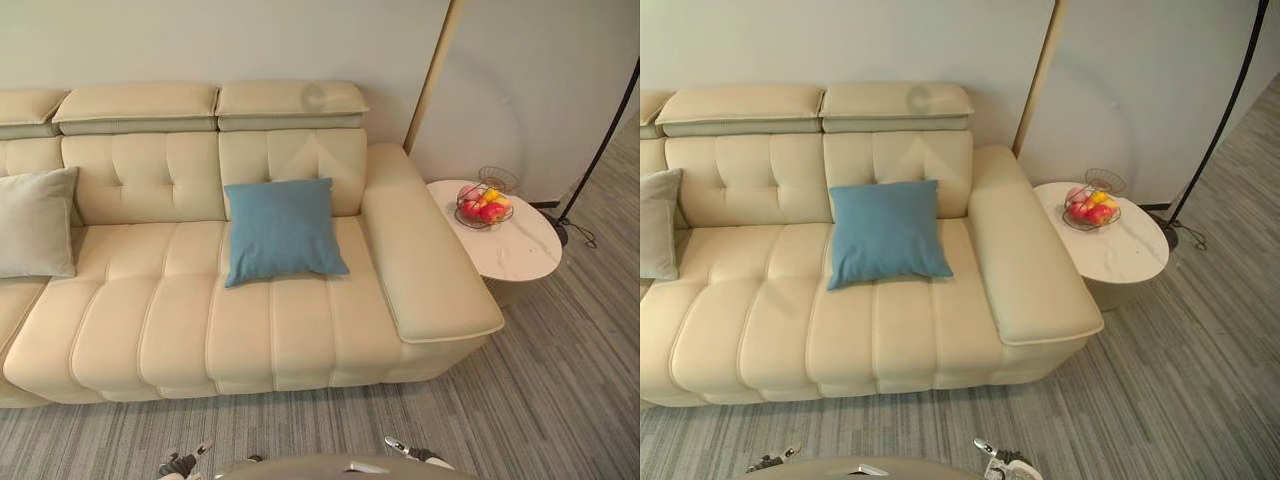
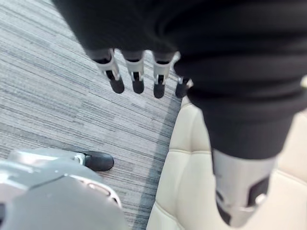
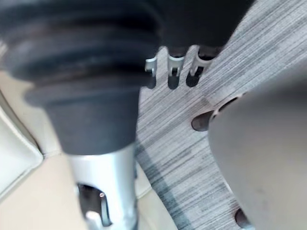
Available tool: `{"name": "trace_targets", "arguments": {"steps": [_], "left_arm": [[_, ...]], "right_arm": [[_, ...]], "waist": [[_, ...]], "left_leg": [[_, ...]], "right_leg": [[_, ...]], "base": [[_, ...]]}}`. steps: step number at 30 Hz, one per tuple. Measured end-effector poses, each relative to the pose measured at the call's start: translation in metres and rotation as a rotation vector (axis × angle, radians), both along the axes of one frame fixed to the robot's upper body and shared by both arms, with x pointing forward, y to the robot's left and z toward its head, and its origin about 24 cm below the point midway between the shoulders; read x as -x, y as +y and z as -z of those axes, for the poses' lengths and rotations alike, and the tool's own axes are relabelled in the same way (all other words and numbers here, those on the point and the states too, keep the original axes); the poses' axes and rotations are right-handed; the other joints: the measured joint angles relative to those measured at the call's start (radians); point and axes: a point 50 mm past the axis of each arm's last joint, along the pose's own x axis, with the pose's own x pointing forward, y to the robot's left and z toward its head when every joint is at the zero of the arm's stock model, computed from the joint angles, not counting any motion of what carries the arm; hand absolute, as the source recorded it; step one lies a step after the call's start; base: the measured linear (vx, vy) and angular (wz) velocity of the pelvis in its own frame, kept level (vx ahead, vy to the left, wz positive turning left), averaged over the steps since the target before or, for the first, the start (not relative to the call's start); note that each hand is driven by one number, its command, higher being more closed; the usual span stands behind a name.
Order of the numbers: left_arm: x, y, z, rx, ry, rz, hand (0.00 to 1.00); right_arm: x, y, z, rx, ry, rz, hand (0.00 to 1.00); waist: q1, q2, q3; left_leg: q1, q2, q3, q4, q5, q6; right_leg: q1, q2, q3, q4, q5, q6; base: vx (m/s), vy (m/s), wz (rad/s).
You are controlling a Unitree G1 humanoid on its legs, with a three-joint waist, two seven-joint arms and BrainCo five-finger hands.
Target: Pick up cushions and gather them together orderly.
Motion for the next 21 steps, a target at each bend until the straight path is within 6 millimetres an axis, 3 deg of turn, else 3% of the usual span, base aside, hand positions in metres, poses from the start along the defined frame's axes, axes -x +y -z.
{"name": "trace_targets", "arguments": {"steps": [13,15,16,17,18,21], "left_arm": [[-0.008,-0.001,-0.001,0.016,-0.014,0.062,0.00],[-0.010,0.000,-0.001,0.017,-0.022,0.050,0.00],[-0.011,-0.001,-0.001,0.022,-0.025,0.050,0.00],[-0.011,-0.005,0.000,0.031,-0.025,0.051,0.00],[-0.011,-0.010,0.001,0.043,-0.024,0.048,0.00],[-0.010,-0.007,0.001,0.040,-0.026,0.037,0.00]], "right_arm": [[0.001,-0.008,-0.001,-0.006,-0.018,0.040,0.00],[-0.003,-0.009,-0.002,-0.001,-0.032,0.039,0.00],[-0.006,-0.010,-0.004,0.006,-0.044,0.037,0.00],[-0.007,-0.012,-0.005,0.013,-0.048,0.035,0.00],[-0.009,-0.018,-0.007,0.029,-0.058,0.033,0.00],[-0.013,-0.010,-0.007,0.019,-0.071,0.005,0.00]], "waist": [[-0.028,0.009,0.043],[-0.023,0.001,0.054],[-0.024,0.012,0.054],[-0.023,0.022,0.054],[-0.025,0.039,0.057],[-0.029,0.036,0.055]], "left_leg": [[0.056,0.043,0.133,0.026,-0.033,-0.035],[0.020,0.048,0.061,0.130,-0.086,-0.033],[0.000,0.048,-0.036,0.168,-0.119,-0.029],[-0.003,0.050,-0.068,0.177,-0.136,-0.031],[0.002,0.050,-0.061,0.185,-0.181,-0.035],[0.012,0.062,0.124,0.225,-0.251,-0.042]], "right_leg": [[-0.016,0.039,0.135,-0.012,0.025,-0.006],[-0.052,0.043,0.203,-0.004,0.024,-0.006],[-0.081,0.048,0.252,0.000,0.029,-0.011],[-0.094,0.054,0.275,0.001,0.035,-0.011],[-0.126,0.064,0.344,-0.003,0.053,-0.012],[-0.191,0.090,0.469,-0.010,0.119,-0.033]], "base": [[-0.02,-0.020,-0.32],[0.00,-0.026,-0.87],[0.02,-0.043,-0.92],[0.01,-0.015,-1.39],[-0.03,0.047,-1.40],[-0.05,0.075,-1.73]]}}
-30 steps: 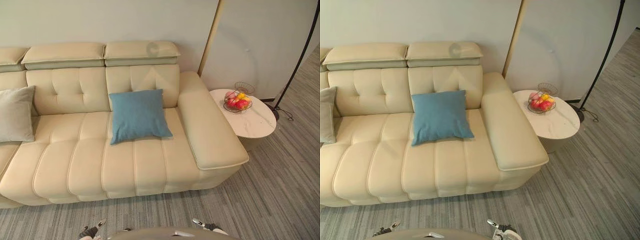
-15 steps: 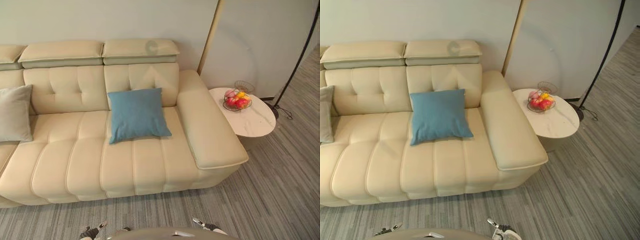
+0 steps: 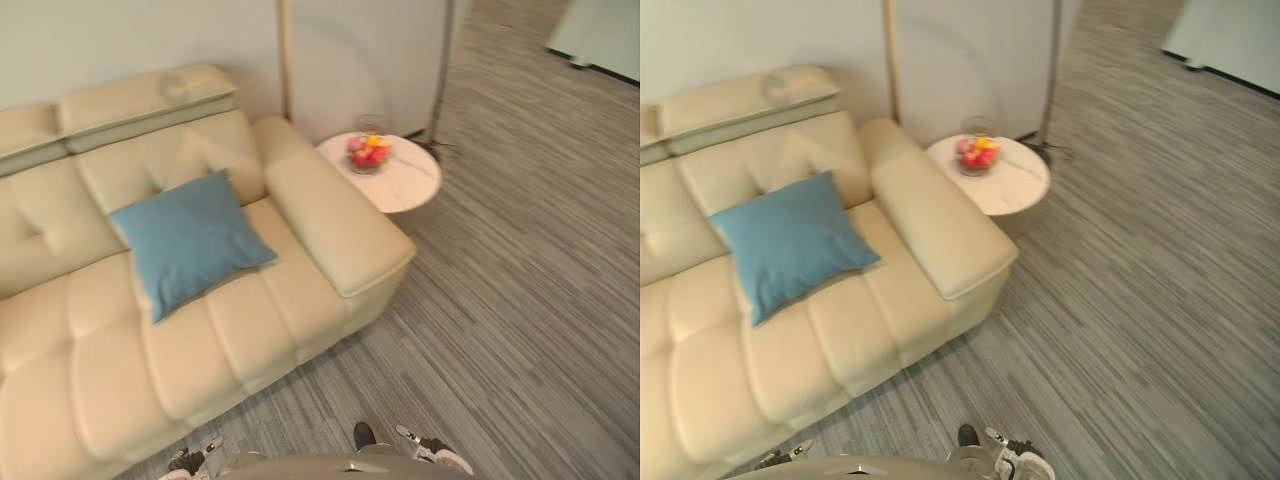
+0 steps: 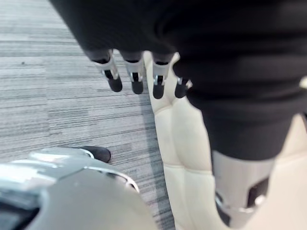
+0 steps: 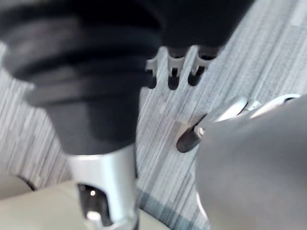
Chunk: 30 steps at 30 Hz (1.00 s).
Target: Pick up cushions and gather them together orderly.
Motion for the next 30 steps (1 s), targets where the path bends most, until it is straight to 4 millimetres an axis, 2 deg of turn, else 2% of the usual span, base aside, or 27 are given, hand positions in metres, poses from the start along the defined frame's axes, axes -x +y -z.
{"name": "trace_targets", "arguments": {"steps": [1,3,5,6,7,8,9,10,11,12,14,15,17,19,20,21,23,24,26,28,30], "left_arm": [[0.000,0.000,0.000,0.001,-0.001,-0.001,0.00],[-0.004,0.002,-0.001,-0.003,-0.013,-0.004,0.00],[-0.008,0.003,-0.002,-0.005,-0.024,-0.004,0.00],[-0.016,0.002,-0.003,-0.007,-0.047,0.002,0.00],[-0.024,-0.001,-0.004,0.000,-0.067,0.008,0.00],[-0.027,-0.003,-0.004,0.005,-0.074,0.010,0.00],[-0.030,-0.008,-0.004,0.017,-0.083,0.015,0.00],[-0.031,-0.016,-0.004,0.033,-0.091,0.024,0.00],[-0.031,-0.018,-0.004,0.039,-0.093,0.029,0.00],[-0.033,-0.023,-0.003,0.053,-0.098,0.044,0.00],[-0.035,-0.027,-0.003,0.063,-0.104,0.044,0.00],[-0.037,-0.029,-0.004,0.066,-0.104,0.058,0.00],[-0.039,-0.032,-0.003,0.072,-0.101,0.082,0.00],[-0.040,-0.036,-0.003,0.081,-0.088,0.109,0.00],[-0.041,-0.036,-0.003,0.081,-0.090,0.116,0.00],[-0.042,-0.037,-0.003,0.081,-0.094,0.120,0.00],[-0.045,-0.038,-0.004,0.082,-0.101,0.124,0.00],[-0.047,-0.039,-0.004,0.083,-0.107,0.133,0.00],[-0.047,-0.039,-0.004,0.083,-0.110,0.132,0.00],[-0.051,-0.038,-0.006,0.077,-0.130,0.132,0.00],[-0.054,-0.038,-0.008,0.074,-0.142,0.131,0.00]], "right_arm": [[-0.003,0.001,-0.001,0.001,-0.007,-0.013,0.00],[-0.013,0.007,-0.003,0.003,-0.034,-0.060,0.00],[-0.023,0.011,-0.006,0.011,-0.052,-0.115,0.00],[-0.025,0.011,-0.007,0.014,-0.057,-0.119,0.00],[-0.026,0.010,-0.007,0.019,-0.061,-0.119,0.00],[-0.026,0.009,-0.008,0.024,-0.065,-0.118,0.00],[-0.024,0.006,-0.009,0.036,-0.068,-0.119,0.00],[-0.022,0.004,-0.009,0.045,-0.068,-0.120,0.00],[-0.022,0.002,-0.009,0.048,-0.068,-0.121,0.00],[-0.022,0.000,-0.009,0.057,-0.063,-0.128,0.00],[-0.023,-0.002,-0.010,0.061,-0.063,-0.129,0.00],[-0.025,-0.006,-0.011,0.069,-0.062,-0.131,0.00],[-0.025,-0.008,-0.010,0.069,-0.051,-0.130,0.00],[-0.029,-0.017,-0.013,0.089,-0.053,-0.126,0.00],[-0.026,-0.017,-0.011,0.084,-0.040,-0.124,0.00],[-0.023,-0.018,-0.010,0.080,-0.024,-0.119,0.00],[-0.021,-0.019,-0.009,0.082,-0.016,-0.116,0.00],[-0.016,-0.022,-0.008,0.083,-0.001,-0.089,0.00],[-0.011,-0.023,-0.007,0.080,0.007,-0.071,0.00],[-0.008,-0.022,-0.005,0.074,0.019,-0.065,0.00],[-0.009,-0.021,-0.006,0.072,0.015,-0.065,0.00]], "waist": [[0.000,0.000,-0.001],[0.004,-0.003,0.001],[0.013,0.003,0.007],[0.015,0.008,0.010],[0.013,0.015,0.015],[0.011,0.021,0.018],[0.008,0.029,0.021],[0.002,0.040,0.014],[0.000,0.045,0.011],[-0.002,0.054,0.007],[0.003,0.059,0.009],[0.002,0.059,0.010],[0.001,0.074,0.015],[-0.013,0.086,0.021],[-0.014,0.085,0.022],[-0.014,0.089,0.021],[-0.007,0.089,0.029],[-0.008,0.095,0.034],[-0.009,0.093,0.036],[0.005,0.087,0.038],[0.009,0.086,0.039]], "left_leg": [[0.001,0.003,0.031,0.004,-0.007,0.000],[0.007,0.015,0.162,0.023,-0.024,0.006],[0.010,0.033,0.287,0.045,-0.031,0.010],[0.021,0.042,0.345,0.050,-0.034,0.015],[0.041,0.048,0.378,0.050,-0.034,0.015],[0.053,0.051,0.387,0.050,-0.034,0.015],[0.078,0.059,0.404,0.047,-0.034,0.015],[0.105,0.069,0.429,0.029,-0.029,0.007],[0.116,0.071,0.440,0.013,-0.025,0.000],[0.134,0.070,0.466,-0.022,-0.011,-0.025],[0.144,0.079,0.486,-0.027,-0.002,-0.040],[0.139,0.086,0.480,-0.026,0.012,-0.039],[0.142,0.087,0.473,-0.022,0.036,-0.029],[0.144,0.100,0.469,0.034,0.062,-0.037],[0.123,0.138,0.453,0.145,0.062,-0.037],[0.069,0.222,0.406,0.358,0.079,-0.020],[0.007,0.278,0.322,0.536,0.087,0.010],[-0.046,0.267,0.227,0.614,0.045,0.001],[-0.084,0.240,0.168,0.626,0.012,-0.003],[-0.155,0.151,0.053,0.526,-0.040,-0.006],[-0.186,0.111,-0.007,0.384,-0.047,0.003]], "right_leg": [[-0.014,0.006,0.010,-0.003,0.010,-0.010],[-0.064,0.037,0.029,-0.008,0.070,-0.026],[-0.116,0.065,-0.064,-0.018,0.148,-0.052],[-0.141,0.069,-0.208,0.006,0.116,-0.102],[-0.158,0.051,-0.334,0.053,0.081,-0.130],[-0.160,0.040,-0.398,0.079,0.067,-0.142],[-0.157,0.014,-0.524,0.126,0.043,-0.160],[-0.154,-0.022,-0.691,0.188,-0.015,-0.164],[-0.152,-0.040,-0.758,0.214,-0.037,-0.161],[-0.152,-0.081,-0.915,0.278,-0.086,-0.164],[-0.162,-0.092,-0.983,0.309,-0.105,-0.159],[-0.178,-0.065,-0.940,0.309,-0.110,-0.167],[-0.193,-0.049,-0.904,0.301,-0.116,-0.165],[-0.200,-0.031,-0.874,0.313,-0.137,-0.162],[-0.192,-0.022,-0.853,0.316,-0.149,-0.160],[-0.167,0.005,-0.823,0.294,-0.153,-0.157],[-0.134,0.030,-0.785,0.267,-0.160,-0.169],[-0.095,0.047,-0.750,0.245,-0.162,-0.173],[-0.071,0.052,-0.732,0.231,-0.163,-0.172],[-0.040,0.058,-0.662,0.208,-0.164,-0.159],[-0.034,0.063,-0.616,0.197,-0.161,-0.149]], "base": [[-0.04,0.036,-2.03],[-0.01,0.008,-1.80],[0.02,-0.050,-1.82],[0.05,-0.095,-1.54],[0.04,-0.086,-1.05],[0.03,-0.065,-0.65],[0.01,-0.074,-0.53],[0.01,-0.058,-0.53],[0.08,-0.081,-0.64],[0.10,-0.048,-0.48],[0.14,-0.097,-0.69],[0.13,-0.142,-0.77],[0.12,-0.165,-0.75],[0.12,-0.151,-0.66],[0.12,-0.153,-0.64],[0.13,-0.156,-0.62],[0.15,-0.070,-0.62],[0.15,-0.009,-0.58],[0.10,0.004,-0.46],[0.11,0.055,-0.77],[0.08,0.068,-0.83]]}}
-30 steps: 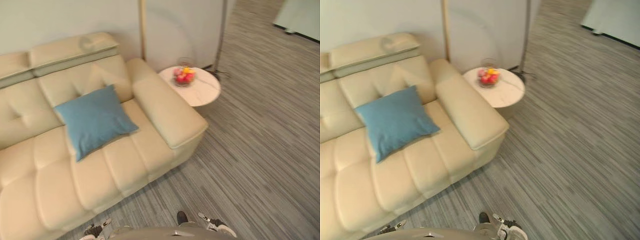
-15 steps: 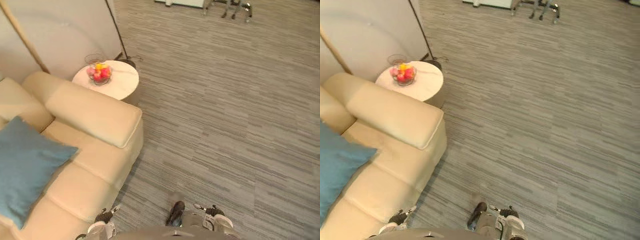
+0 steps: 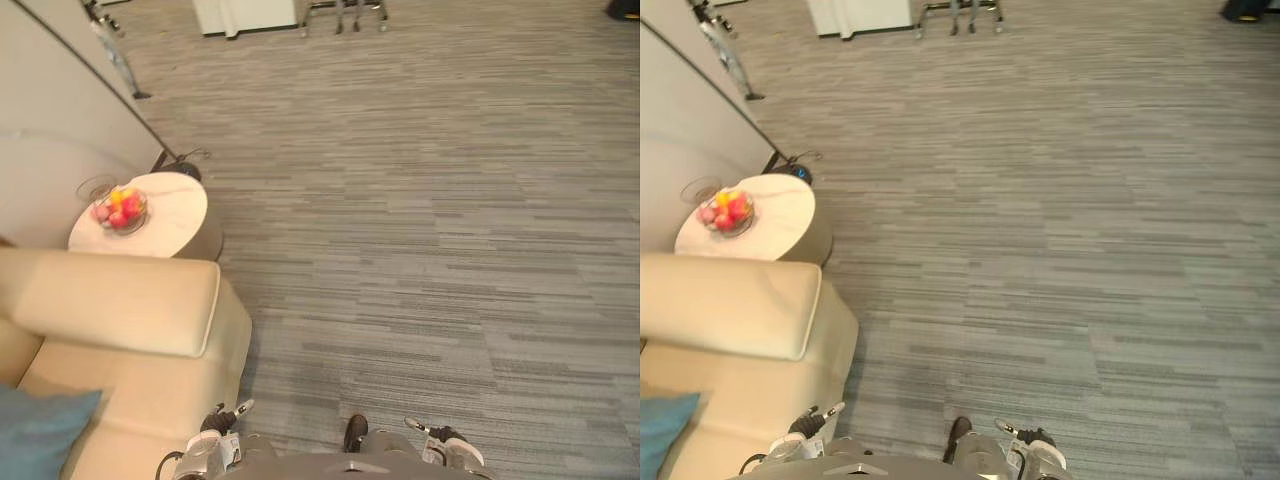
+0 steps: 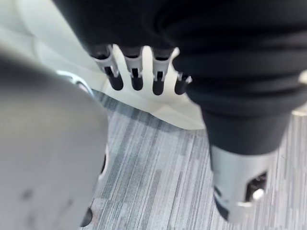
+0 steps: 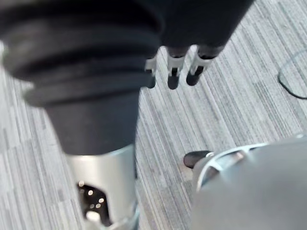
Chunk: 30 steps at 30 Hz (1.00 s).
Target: Pick up cushions and gather them together orderly.
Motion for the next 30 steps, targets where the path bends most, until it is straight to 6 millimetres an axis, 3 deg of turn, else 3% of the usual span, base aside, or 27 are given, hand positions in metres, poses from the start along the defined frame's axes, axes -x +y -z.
{"name": "trace_targets", "arguments": {"steps": [3,4,5,6,9,11,15,20,23,24,25,26,27,28,30], "left_arm": [[-0.002,-0.001,-0.001,0.014,-0.017,-0.055,0.00],[-0.002,-0.001,-0.001,0.019,-0.021,-0.077,0.00],[-0.001,-0.002,-0.001,0.024,-0.020,-0.087,0.00],[-0.001,-0.002,-0.001,0.028,-0.018,-0.100,0.00],[0.000,0.006,-0.001,0.011,-0.017,-0.111,0.00],[0.003,0.013,-0.001,-0.006,-0.009,-0.115,0.00],[0.007,0.012,0.002,-0.003,0.019,-0.105,0.00],[0.010,0.000,0.005,0.025,0.046,-0.090,0.00],[0.018,-0.001,0.007,0.027,0.076,-0.083,0.00],[0.019,0.001,0.007,0.021,0.077,-0.078,0.00],[0.019,0.003,0.007,0.013,0.077,-0.070,0.00],[0.018,0.003,0.007,0.009,0.074,-0.050,0.00],[0.017,0.005,0.007,0.000,0.074,-0.037,0.00],[0.018,0.008,0.006,-0.009,0.076,-0.031,0.00],[0.019,0.012,0.006,-0.021,0.078,-0.029,0.00]], "right_arm": [[-0.001,0.003,-0.001,0.001,-0.021,0.001,0.00],[-0.001,0.005,-0.001,0.000,-0.028,0.001,0.00],[-0.001,0.006,-0.001,0.000,-0.031,0.002,0.00],[-0.002,0.008,-0.002,0.001,-0.037,0.003,0.00],[-0.005,0.020,-0.001,-0.020,-0.055,-0.003,0.00],[0.000,0.026,0.001,-0.036,-0.038,-0.009,0.00],[0.005,0.029,0.004,-0.049,-0.021,-0.007,0.00],[0.010,0.017,0.005,-0.034,0.006,-0.013,0.00],[0.010,0.014,0.005,-0.033,0.019,-0.020,0.00],[0.008,0.013,0.005,-0.033,0.017,-0.024,0.00],[0.004,0.014,0.004,-0.034,0.006,-0.026,0.00],[0.000,0.012,0.002,-0.027,-0.003,-0.027,0.00],[0.001,0.011,0.002,-0.026,0.000,-0.027,0.00],[0.000,0.011,0.002,-0.024,0.001,-0.034,0.00],[-0.003,0.011,0.001,-0.014,-0.002,-0.052,0.00]], "waist": [[0.020,-0.001,0.000],[0.023,-0.001,0.000],[0.021,-0.002,0.000],[0.022,-0.006,0.000],[0.019,-0.028,-0.015],[0.022,-0.060,-0.038],[0.013,-0.071,-0.059],[0.011,-0.019,-0.082],[0.012,-0.003,-0.087],[0.017,-0.003,-0.083],[0.017,-0.002,-0.079],[0.014,-0.004,-0.076],[0.014,0.010,-0.064],[0.016,0.003,-0.060],[0.017,0.003,-0.058]], "left_leg": [[-0.042,-0.055,-0.207,-0.183,0.007,0.000],[-0.050,-0.075,-0.304,-0.216,0.022,0.017],[-0.047,-0.084,-0.331,-0.219,0.038,0.017],[-0.027,-0.094,-0.330,-0.225,0.061,0.021],[0.004,-0.091,-0.226,-0.236,0.045,0.027],[0.059,-0.101,-0.133,-0.285,0.047,0.040],[0.126,-0.128,-0.060,-0.333,0.051,0.038],[0.175,-0.159,-0.006,-0.344,0.056,0.047],[0.201,-0.154,0.051,-0.347,0.061,0.055],[0.206,-0.149,0.082,-0.349,0.062,0.057],[0.205,-0.152,0.104,-0.350,0.062,0.057],[0.210,-0.147,0.130,-0.350,0.062,0.057],[0.212,-0.141,0.141,-0.341,0.062,0.057],[0.216,-0.138,0.149,-0.327,0.062,0.057],[0.225,-0.130,0.155,-0.325,0.062,0.057]], "right_leg": [[-0.010,0.018,0.093,0.001,0.006,0.016],[-0.018,0.023,0.124,0.006,0.008,0.026],[-0.022,0.025,0.141,0.010,0.007,0.038],[-0.025,0.028,0.169,0.020,0.004,0.051],[-0.019,0.015,0.217,0.016,0.018,0.072],[-0.026,0.010,0.283,0.004,0.039,0.091],[-0.012,0.020,0.365,-0.046,0.063,0.110],[0.006,0.021,0.449,-0.116,0.116,0.111],[0.014,0.043,0.401,-0.170,0.186,0.088],[0.007,0.038,0.307,-0.183,0.179,0.050],[-0.004,0.027,0.193,-0.175,0.124,-0.002],[-0.019,0.004,0.059,-0.134,0.099,-0.018],[-0.027,-0.023,-0.053,-0.097,0.089,-0.034],[-0.028,-0.046,-0.137,-0.070,0.087,-0.033],[-0.033,-0.048,-0.202,-0.048,0.065,-0.031]], "base": [[0.10,0.153,-1.15],[0.10,0.193,-1.21],[0.09,0.182,-1.20],[0.13,0.247,-1.08],[0.15,0.227,-0.91],[0.21,0.204,-0.97],[0.18,0.108,-0.74],[0.11,0.072,-0.85],[0.02,0.009,-1.02],[-0.02,-0.078,-1.01],[-0.02,-0.087,-1.07],[-0.04,-0.078,-0.87],[-0.02,-0.047,-0.81],[0.00,-0.087,-0.77],[0.02,-0.097,-0.52]]}}
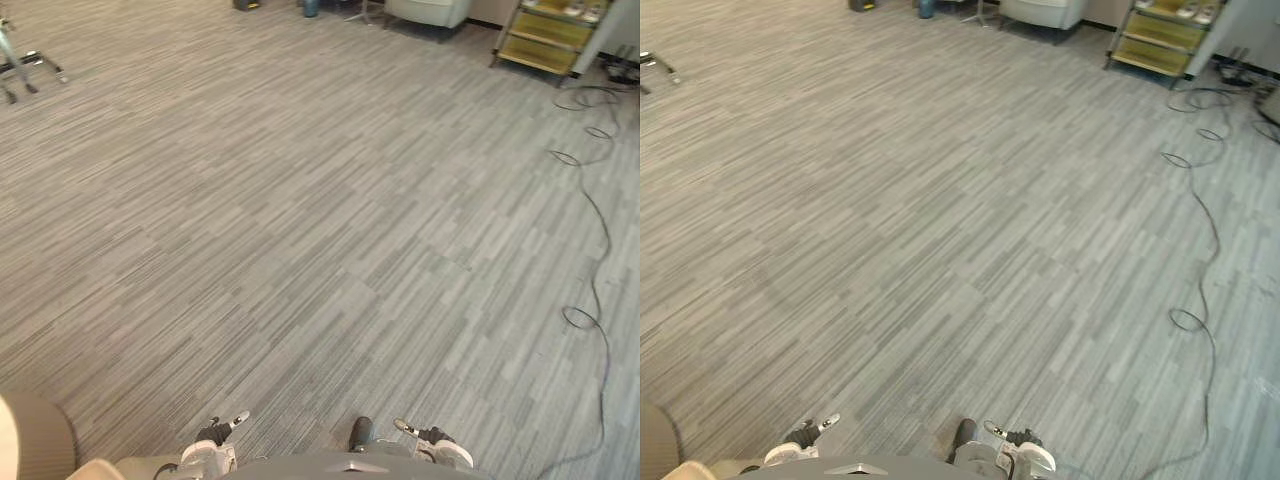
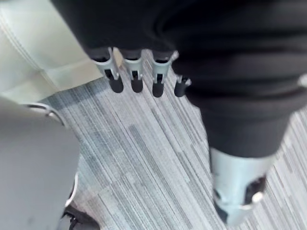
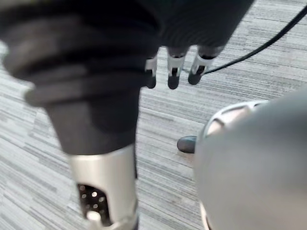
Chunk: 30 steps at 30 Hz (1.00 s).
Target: Pick up cushions and gather them together orderly.
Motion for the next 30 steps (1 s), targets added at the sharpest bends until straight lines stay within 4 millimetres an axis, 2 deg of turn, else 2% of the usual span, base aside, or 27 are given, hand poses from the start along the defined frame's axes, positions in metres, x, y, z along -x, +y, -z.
{"name": "trace_targets", "arguments": {"steps": [2,6,8,10,11,12,13,15,17,18,21,22,23,24,25,26,27,28,29,30], "left_arm": [[-0.002,0.002,-0.001,-0.011,-0.009,0.019,0.00],[-0.005,0.002,-0.002,-0.016,-0.022,0.029,0.00],[-0.011,0.004,-0.004,-0.023,-0.039,0.037,0.00],[-0.013,0.004,-0.005,-0.024,-0.046,0.043,0.00],[-0.016,0.003,-0.006,-0.024,-0.057,0.048,0.00],[-0.018,0.003,-0.007,-0.025,-0.063,0.052,0.00],[-0.021,0.002,-0.008,-0.027,-0.073,0.060,0.00],[-0.024,0.003,-0.009,-0.032,-0.087,0.060,0.00],[-0.026,0.004,-0.010,-0.035,-0.099,0.060,0.00],[-0.027,0.005,-0.011,-0.037,-0.104,0.059,0.00],[-0.023,0.007,-0.011,-0.038,-0.102,0.032,0.00],[-0.019,0.009,-0.010,-0.040,-0.093,0.016,0.00],[-0.017,0.010,-0.010,-0.039,-0.092,0.011,0.00],[-0.011,0.010,-0.008,-0.033,-0.076,-0.006,0.00],[-0.001,0.014,-0.006,-0.032,-0.053,-0.038,0.00],[0.003,0.017,-0.006,-0.034,-0.047,-0.062,0.00],[0.011,0.020,-0.004,-0.037,-0.028,-0.079,0.00],[0.011,0.026,-0.005,-0.051,-0.026,-0.076,0.00],[0.009,0.029,-0.006,-0.058,-0.029,-0.072,0.00],[0.008,0.029,-0.006,-0.059,-0.030,-0.073,0.00]], "right_arm": [[0.000,-0.002,0.000,0.010,0.004,-0.013,0.00],[-0.007,-0.003,-0.002,0.016,0.002,-0.038,0.00],[-0.006,-0.005,-0.002,0.019,0.005,-0.034,0.00],[-0.006,-0.008,-0.002,0.026,0.007,-0.029,0.00],[-0.006,-0.010,-0.003,0.029,0.006,-0.022,0.00],[-0.007,-0.012,-0.004,0.037,0.004,-0.022,0.00],[-0.005,-0.015,-0.004,0.044,0.008,-0.016,0.00],[-0.003,-0.017,-0.004,0.037,0.008,0.009,0.00],[0.000,-0.017,-0.003,0.027,0.006,0.039,0.00],[0.001,-0.016,-0.002,0.025,0.009,0.040,0.00],[0.000,-0.010,-0.002,0.016,0.000,0.052,0.00],[-0.001,-0.010,-0.002,0.017,-0.005,0.052,0.00],[-0.002,-0.009,-0.002,0.016,-0.009,0.053,0.00],[-0.001,-0.005,-0.002,0.008,-0.020,0.057,0.00],[-0.004,-0.002,-0.002,-0.003,-0.034,0.064,0.00],[-0.005,0.002,-0.002,-0.016,-0.041,0.071,0.00],[-0.002,0.009,-0.001,-0.033,-0.042,0.083,0.00],[0.001,0.016,0.001,-0.055,-0.039,0.091,0.00],[0.001,0.019,0.002,-0.068,-0.042,0.090,0.00],[0.001,0.020,0.002,-0.071,-0.045,0.088,0.00]], "waist": [[-0.006,-0.008,0.008],[-0.003,-0.001,0.026],[-0.005,-0.004,0.047],[-0.005,-0.007,0.066],[-0.004,0.008,0.076],[-0.003,0.006,0.087],[0.000,0.006,0.090],[0.006,0.003,0.095],[0.015,0.002,0.098],[0.022,0.003,0.098],[0.035,0.004,0.099],[0.051,0.006,0.099],[0.059,0.006,0.098],[0.072,0.000,0.097],[0.084,-0.019,0.091],[0.092,-0.031,0.084],[0.098,-0.063,0.069],[0.093,-0.096,0.050],[0.089,-0.112,0.040],[0.091,-0.116,0.039]], "left_leg": [[0.003,0.006,0.000,0.001,-0.001,-0.002],[-0.015,0.039,0.001,0.046,0.000,-0.005],[-0.072,0.105,-0.003,0.246,-0.011,-0.022],[-0.141,0.169,-0.017,0.440,-0.011,-0.009],[-0.176,0.188,-0.049,0.535,-0.024,0.001],[-0.196,0.186,-0.072,0.571,-0.038,-0.001],[-0.237,0.168,-0.118,0.594,-0.059,-0.017],[-0.303,0.128,-0.159,0.565,-0.083,-0.024],[-0.368,0.087,-0.181,0.453,-0.081,-0.027],[-0.397,0.071,-0.185,0.348,-0.073,-0.028],[-0.436,0.042,-0.197,0.055,0.044,-0.036],[-0.449,0.042,-0.221,-0.023,0.083,-0.047],[-0.457,0.044,-0.241,-0.043,0.097,-0.047],[-0.470,0.045,-0.271,-0.037,0.163,-0.035],[-0.470,0.026,-0.272,-0.016,0.209,-0.001],[-0.472,0.015,-0.260,0.009,0.209,0.009],[-0.477,-0.002,-0.220,0.049,0.171,0.052],[-0.470,-0.034,-0.205,0.073,0.125,0.057],[-0.446,-0.053,-0.188,0.103,0.076,0.077],[-0.431,-0.059,-0.180,0.116,0.060,0.091]], "right_leg": [[-0.001,0.021,0.028,-0.002,0.003,0.034],[-0.012,0.063,0.093,-0.033,0.000,0.039],[0.008,0.087,0.129,-0.038,-0.018,0.036],[0.035,0.111,0.152,-0.044,-0.039,0.023],[0.055,0.122,0.171,-0.043,-0.049,0.018],[0.066,0.123,0.182,-0.041,-0.053,0.016],[0.076,0.119,0.200,-0.041,-0.058,0.019],[0.095,0.102,0.227,-0.042,-0.069,0.026],[0.112,0.077,0.245,-0.045,-0.084,0.046],[0.125,0.067,0.261,-0.049,-0.092,0.056],[0.166,0.053,0.281,-0.075,-0.111,0.085],[0.175,0.054,0.297,-0.080,-0.121,0.100],[0.177,0.056,0.307,-0.080,-0.127,0.108],[0.178,0.052,0.341,-0.075,-0.147,0.126],[0.174,0.029,0.377,-0.056,-0.172,0.137],[0.170,0.007,0.387,-0.033,-0.193,0.146],[0.150,-0.031,0.402,0.048,-0.232,0.171],[0.107,-0.081,0.405,0.217,-0.266,0.222],[0.070,-0.112,0.415,0.391,-0.270,0.254],[0.055,-0.122,0.426,0.469,-0.257,0.269]], "base": [[0.02,-0.105,-0.41],[0.03,-0.093,-0.49],[0.08,-0.086,-0.40],[0.08,-0.081,-0.37],[0.10,-0.064,-0.40],[0.11,-0.022,-0.43],[0.08,0.006,-0.38],[0.14,0.043,-0.43],[0.18,0.083,-0.34],[0.20,0.110,-0.29],[0.25,0.134,-0.27],[0.33,0.207,-0.36],[0.38,0.262,-0.63],[0.51,0.345,-0.79],[0.47,0.308,-0.85],[0.48,0.287,-0.72],[0.50,0.250,-0.43],[0.62,0.277,-0.33],[0.54,0.210,-0.19],[0.53,0.176,-0.37]]}}
